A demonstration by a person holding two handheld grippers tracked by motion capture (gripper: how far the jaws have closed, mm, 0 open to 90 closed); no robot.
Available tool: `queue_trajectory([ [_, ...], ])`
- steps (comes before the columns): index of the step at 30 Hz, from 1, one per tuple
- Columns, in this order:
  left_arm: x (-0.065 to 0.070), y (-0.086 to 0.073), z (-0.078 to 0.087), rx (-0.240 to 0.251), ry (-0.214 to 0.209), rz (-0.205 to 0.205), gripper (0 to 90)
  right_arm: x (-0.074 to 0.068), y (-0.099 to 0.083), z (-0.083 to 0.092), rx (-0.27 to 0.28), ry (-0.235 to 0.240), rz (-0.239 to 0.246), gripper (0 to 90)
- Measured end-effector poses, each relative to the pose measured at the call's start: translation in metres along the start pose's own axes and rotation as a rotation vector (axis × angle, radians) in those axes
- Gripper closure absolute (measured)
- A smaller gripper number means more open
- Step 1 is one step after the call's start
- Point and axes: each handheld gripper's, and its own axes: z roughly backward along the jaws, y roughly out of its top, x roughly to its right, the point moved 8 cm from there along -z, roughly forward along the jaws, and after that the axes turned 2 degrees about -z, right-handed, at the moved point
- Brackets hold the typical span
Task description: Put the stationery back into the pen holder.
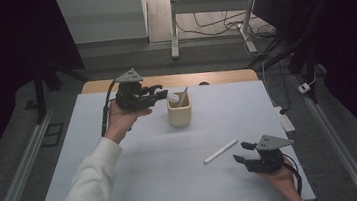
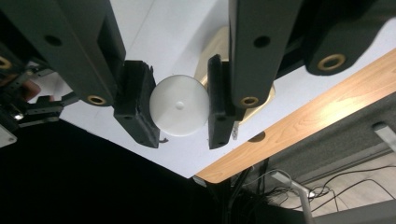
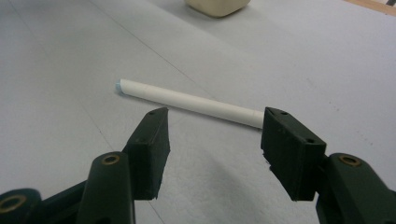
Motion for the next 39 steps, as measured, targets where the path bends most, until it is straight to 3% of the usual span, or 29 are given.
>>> queue_trajectory([
  [12,-0.013,0.001,-0.018,-0.041,0.036,0.007,65.7,0.000,-0.001,-0.001,-0.013,-0.004,0.004,41.2],
  [23,-0.026,-0.009,-0.043,-0.120,0.057,0.009,65.7,0.000,-0.002,-0.001,-0.011,0.001,0.003,41.1],
  [39,-0.029,-0.019,-0.066,-0.179,0.047,0.017,65.6,-0.001,-0.003,-0.003,-0.023,0.002,0.010,40.8],
])
